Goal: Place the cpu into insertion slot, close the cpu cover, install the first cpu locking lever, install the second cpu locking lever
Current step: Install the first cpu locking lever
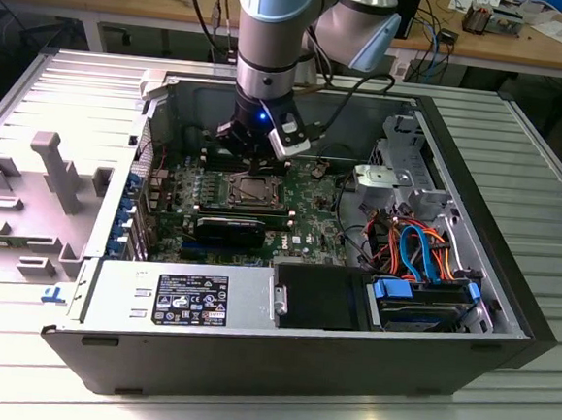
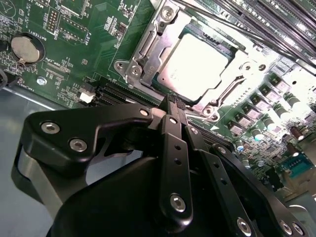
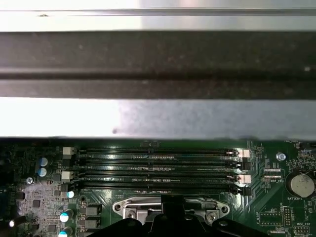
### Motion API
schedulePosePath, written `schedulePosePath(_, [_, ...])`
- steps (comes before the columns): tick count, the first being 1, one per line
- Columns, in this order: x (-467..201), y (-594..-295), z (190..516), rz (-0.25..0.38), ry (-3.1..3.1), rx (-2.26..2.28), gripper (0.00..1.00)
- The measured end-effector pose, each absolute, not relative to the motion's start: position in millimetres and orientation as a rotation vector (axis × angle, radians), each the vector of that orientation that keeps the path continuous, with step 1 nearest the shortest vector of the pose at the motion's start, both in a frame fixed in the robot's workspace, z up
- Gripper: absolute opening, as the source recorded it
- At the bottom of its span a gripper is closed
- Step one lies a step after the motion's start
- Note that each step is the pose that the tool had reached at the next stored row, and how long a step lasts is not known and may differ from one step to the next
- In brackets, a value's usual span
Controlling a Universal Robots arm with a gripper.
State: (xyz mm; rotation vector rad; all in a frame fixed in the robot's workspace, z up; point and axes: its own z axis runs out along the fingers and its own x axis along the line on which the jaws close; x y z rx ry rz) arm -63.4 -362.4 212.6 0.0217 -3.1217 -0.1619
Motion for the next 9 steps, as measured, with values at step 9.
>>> schedulePosePath(9, [-60.9,-362.4,210.0,-0.141,-3.12,0.083,0.11])
